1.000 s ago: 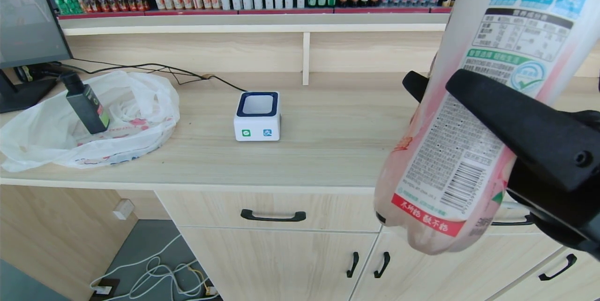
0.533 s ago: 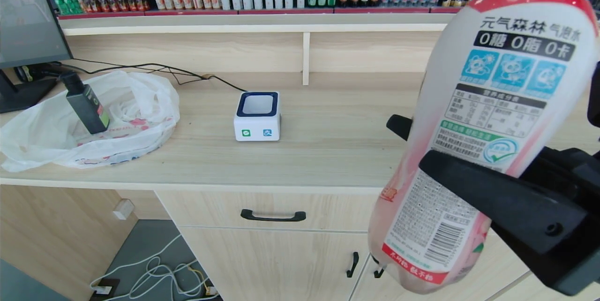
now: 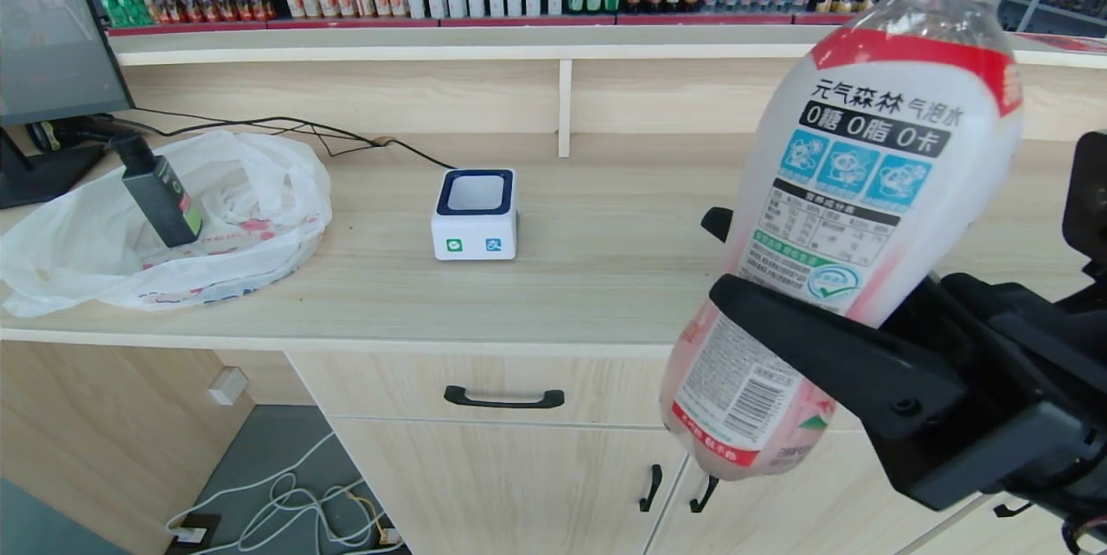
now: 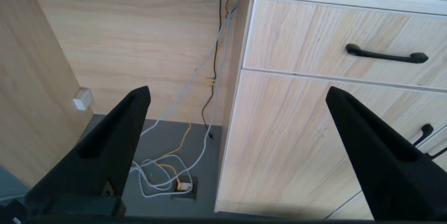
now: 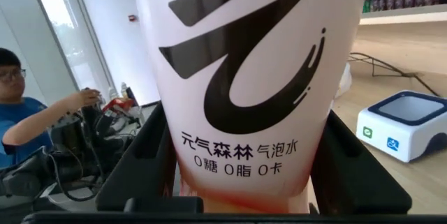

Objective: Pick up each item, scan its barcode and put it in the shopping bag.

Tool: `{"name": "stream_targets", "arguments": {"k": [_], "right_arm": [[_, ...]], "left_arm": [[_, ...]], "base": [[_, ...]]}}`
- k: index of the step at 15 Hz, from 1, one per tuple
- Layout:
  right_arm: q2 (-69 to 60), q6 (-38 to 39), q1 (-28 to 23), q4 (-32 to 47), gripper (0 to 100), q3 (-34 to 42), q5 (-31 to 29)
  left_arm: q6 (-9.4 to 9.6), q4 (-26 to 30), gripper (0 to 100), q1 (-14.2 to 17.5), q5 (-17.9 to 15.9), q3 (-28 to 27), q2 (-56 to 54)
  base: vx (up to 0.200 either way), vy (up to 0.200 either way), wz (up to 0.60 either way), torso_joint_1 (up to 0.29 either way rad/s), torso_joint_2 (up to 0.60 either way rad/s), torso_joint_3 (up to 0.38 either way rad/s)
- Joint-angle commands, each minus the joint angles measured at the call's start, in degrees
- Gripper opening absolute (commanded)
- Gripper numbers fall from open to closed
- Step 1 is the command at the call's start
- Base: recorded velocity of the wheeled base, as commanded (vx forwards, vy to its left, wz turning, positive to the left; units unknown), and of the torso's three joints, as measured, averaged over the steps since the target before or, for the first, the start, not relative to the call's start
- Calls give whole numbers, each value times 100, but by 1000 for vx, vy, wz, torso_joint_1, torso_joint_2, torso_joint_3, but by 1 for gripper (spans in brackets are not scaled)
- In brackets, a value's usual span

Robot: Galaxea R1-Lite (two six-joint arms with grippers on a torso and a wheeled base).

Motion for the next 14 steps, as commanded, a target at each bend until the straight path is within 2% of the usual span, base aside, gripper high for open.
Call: {"name": "stream_targets", "arguments": {"k": [1,7,8,9,11,14], "right_arm": [[220,-139,-30,-6,0,-83,-205],[413,-1484,-320,65,0,-268,-1796],[387,-1668,-355,65,0,-312,-1822],[369,-2020,-610,21,0,-364,-1901],[343,-2125,-1041,-6,0,-321,-1936],[211,-1993,-1050,-6,0,5,-1963]], "left_arm": [[-2,0,100,1,0,0,-1],[-2,0,100,1,0,0,-1],[-2,0,100,1,0,0,-1],[-2,0,100,1,0,0,-1],[-2,0,100,1,0,0,-1],[-2,0,100,1,0,0,-1]], "base": [[0,0,0,0,0,0],[0,0,0,0,0,0],[0,0,0,0,0,0],[0,0,0,0,0,0],[0,0,0,0,0,0],[0,0,0,0,0,0]]}}
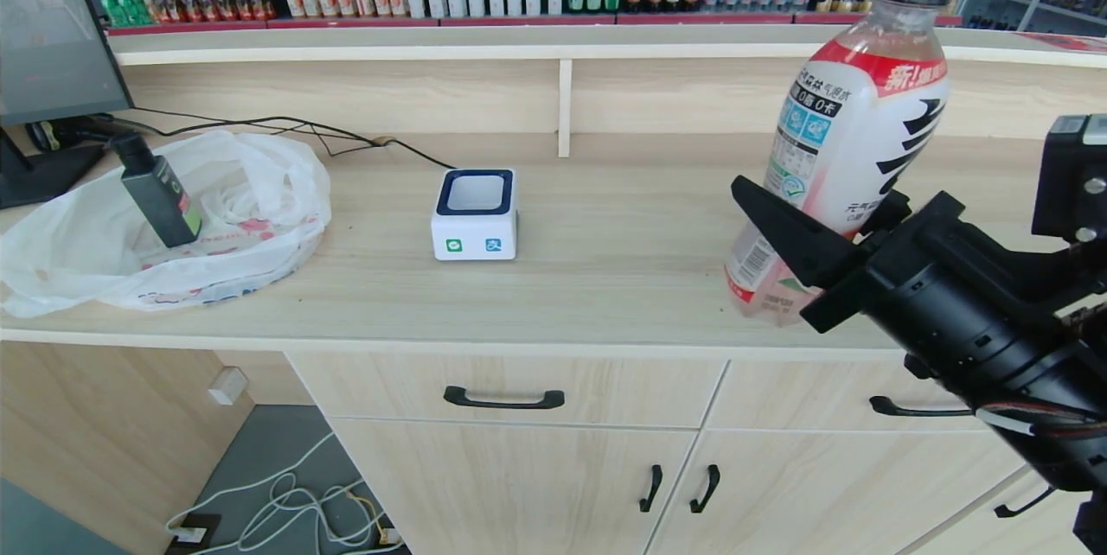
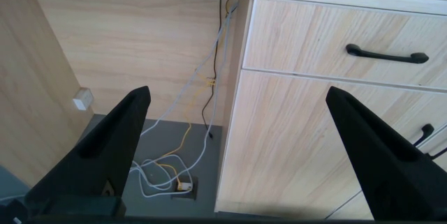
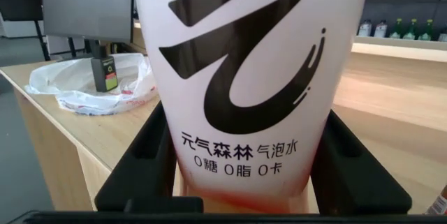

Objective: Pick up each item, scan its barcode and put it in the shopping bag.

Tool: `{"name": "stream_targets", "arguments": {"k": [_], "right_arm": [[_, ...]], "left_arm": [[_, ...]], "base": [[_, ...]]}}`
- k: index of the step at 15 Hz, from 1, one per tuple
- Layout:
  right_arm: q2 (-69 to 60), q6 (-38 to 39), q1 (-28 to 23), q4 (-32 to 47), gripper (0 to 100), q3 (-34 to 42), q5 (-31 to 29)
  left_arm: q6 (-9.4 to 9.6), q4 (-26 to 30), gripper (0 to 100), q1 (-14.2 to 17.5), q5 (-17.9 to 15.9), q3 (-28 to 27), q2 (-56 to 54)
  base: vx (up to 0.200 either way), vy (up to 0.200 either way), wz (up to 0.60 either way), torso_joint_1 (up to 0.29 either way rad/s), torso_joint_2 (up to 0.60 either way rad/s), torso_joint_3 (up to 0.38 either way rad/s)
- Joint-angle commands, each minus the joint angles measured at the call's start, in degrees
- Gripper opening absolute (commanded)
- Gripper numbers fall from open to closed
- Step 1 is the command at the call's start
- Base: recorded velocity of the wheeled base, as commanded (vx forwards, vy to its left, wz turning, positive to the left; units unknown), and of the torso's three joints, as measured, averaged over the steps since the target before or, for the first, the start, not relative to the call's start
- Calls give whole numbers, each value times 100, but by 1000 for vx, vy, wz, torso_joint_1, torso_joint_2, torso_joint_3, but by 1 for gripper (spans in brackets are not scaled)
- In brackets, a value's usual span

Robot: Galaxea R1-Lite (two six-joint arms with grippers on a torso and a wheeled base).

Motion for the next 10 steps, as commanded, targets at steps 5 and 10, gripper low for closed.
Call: {"name": "stream_targets", "arguments": {"k": [5,10], "right_arm": [[-93,137,-150,-8,0,158,10],[-75,199,-141,-8,0,141,19]], "left_arm": [[-4,-2,100,-4,0,0,-1],[-13,-2,100,-4,0,0,-1]], "base": [[0,40,0,0,0,0],[0,200,0,1,5,3]]}}
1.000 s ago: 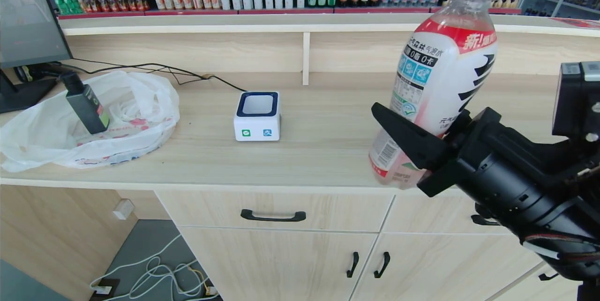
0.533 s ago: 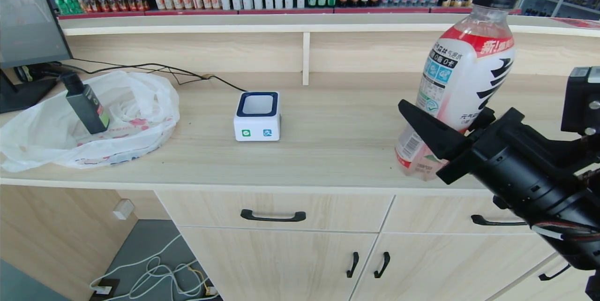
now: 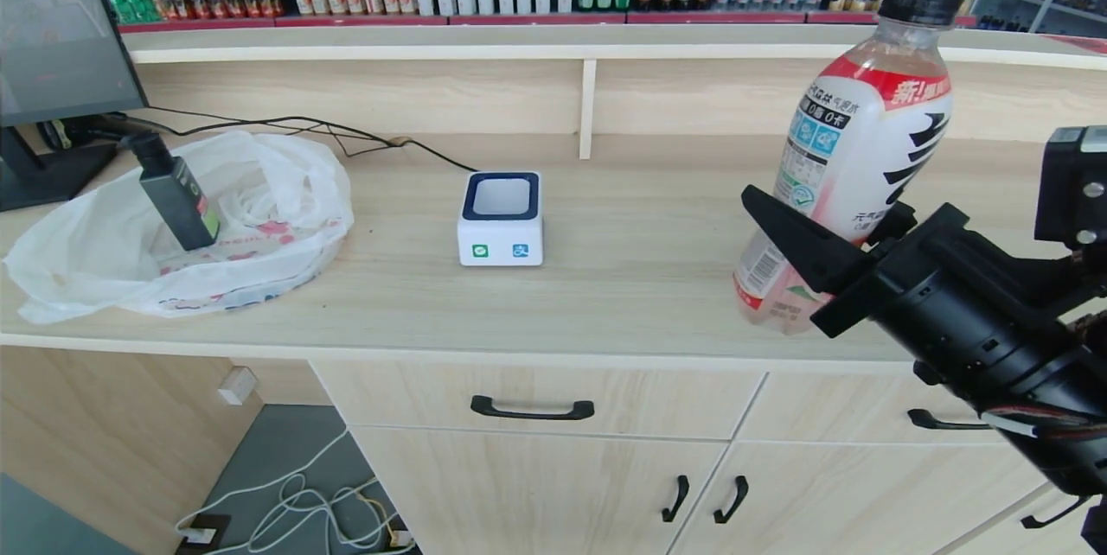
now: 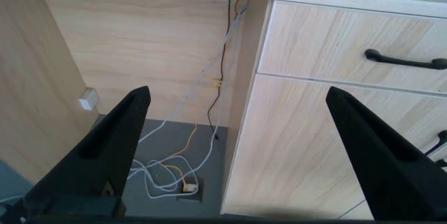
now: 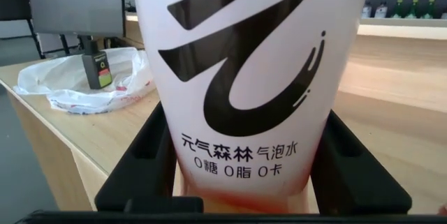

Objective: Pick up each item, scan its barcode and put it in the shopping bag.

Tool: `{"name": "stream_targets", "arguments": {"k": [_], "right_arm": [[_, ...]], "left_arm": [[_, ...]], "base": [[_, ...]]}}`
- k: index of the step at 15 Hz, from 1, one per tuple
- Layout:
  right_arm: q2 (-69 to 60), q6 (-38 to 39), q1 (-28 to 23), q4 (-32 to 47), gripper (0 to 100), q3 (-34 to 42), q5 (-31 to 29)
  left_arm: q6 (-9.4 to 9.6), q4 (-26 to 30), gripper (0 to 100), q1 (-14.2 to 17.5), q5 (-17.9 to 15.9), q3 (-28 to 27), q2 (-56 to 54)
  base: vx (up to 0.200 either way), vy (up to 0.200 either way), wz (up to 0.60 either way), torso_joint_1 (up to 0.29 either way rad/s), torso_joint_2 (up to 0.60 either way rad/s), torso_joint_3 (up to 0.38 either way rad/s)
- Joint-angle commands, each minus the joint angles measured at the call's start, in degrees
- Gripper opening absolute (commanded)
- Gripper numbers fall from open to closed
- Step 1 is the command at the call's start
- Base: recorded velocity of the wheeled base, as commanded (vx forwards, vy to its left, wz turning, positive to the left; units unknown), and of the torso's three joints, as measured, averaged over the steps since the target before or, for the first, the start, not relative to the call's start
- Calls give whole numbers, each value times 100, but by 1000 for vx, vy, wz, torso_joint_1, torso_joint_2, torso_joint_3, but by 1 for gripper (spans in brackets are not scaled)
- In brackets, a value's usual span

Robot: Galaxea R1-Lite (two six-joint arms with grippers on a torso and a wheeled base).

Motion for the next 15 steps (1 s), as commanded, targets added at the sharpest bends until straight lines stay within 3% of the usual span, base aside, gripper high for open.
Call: {"name": "stream_targets", "arguments": {"k": [1,14,15], "right_arm": [[-2,-6,7,-30,0,7,8],[-231,-6,7,-30,0,7,8],[-248,-6,15,-30,0,-2,8]], "left_arm": [[1,-2,100,12,0,0,-1],[1,-2,100,12,0,0,-1],[1,-2,100,12,0,0,-1]], "base": [[0,200,0,56,12,2],[0,200,0,2,4,3],[0,0,0,0,0,0]]}}
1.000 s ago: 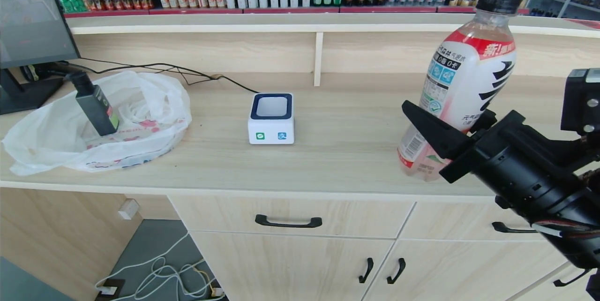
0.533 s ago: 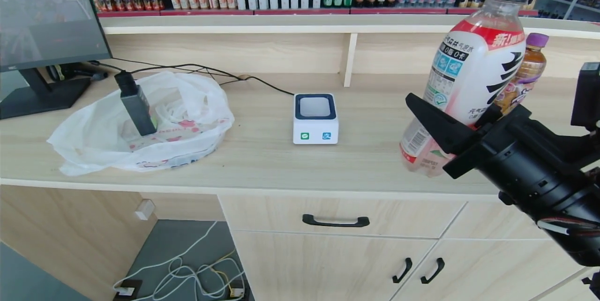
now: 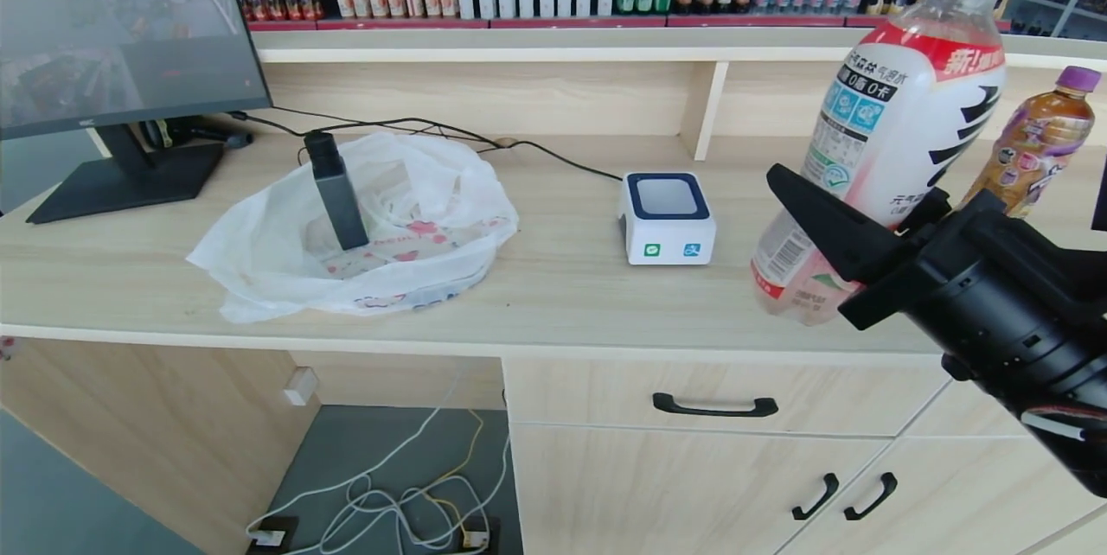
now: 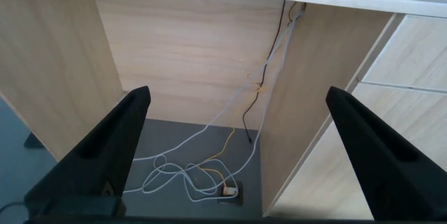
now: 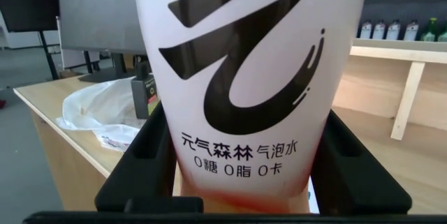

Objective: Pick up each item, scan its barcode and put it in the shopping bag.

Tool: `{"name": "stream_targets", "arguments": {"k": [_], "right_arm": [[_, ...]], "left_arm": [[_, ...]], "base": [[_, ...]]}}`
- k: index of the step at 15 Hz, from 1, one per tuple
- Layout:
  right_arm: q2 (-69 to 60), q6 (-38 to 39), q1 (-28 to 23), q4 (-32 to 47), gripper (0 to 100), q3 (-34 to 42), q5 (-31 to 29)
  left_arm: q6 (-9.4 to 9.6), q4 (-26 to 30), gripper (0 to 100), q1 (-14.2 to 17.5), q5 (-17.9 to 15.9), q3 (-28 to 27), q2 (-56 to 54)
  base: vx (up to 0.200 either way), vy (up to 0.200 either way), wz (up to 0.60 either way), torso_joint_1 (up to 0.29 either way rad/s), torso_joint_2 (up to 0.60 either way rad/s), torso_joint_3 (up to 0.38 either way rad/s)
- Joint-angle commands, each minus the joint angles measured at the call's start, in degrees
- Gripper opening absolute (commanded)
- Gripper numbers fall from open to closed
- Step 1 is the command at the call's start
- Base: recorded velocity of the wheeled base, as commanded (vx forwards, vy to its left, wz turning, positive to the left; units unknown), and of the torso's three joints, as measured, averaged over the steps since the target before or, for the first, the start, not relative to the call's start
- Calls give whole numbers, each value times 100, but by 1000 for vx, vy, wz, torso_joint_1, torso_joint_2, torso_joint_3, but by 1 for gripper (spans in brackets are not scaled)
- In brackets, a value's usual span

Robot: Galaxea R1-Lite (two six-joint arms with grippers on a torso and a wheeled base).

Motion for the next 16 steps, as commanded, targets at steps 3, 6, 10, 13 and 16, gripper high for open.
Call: {"name": "stream_targets", "arguments": {"k": [3,6,10,13,16], "right_arm": [[2,-2,19,-6,0,-11,10],[45,-29,107,-6,0,-37,37],[327,-319,107,-6,0,-310,511],[661,-705,98,179,0,-934,933],[1258,-1575,28,522,0,-1848,1619]], "left_arm": [[-2,0,100,2,0,0,-1],[-2,0,100,2,0,0,-1],[-2,0,100,2,0,0,-1],[-2,0,100,2,0,0,-1],[-2,0,100,2,0,0,-1]], "base": [[0,0,0,0,0,0],[0,0,0,0,0,0],[0,0,0,0,0,0],[0,0,0,0,0,0],[0,0,0,0,0,0]]}}
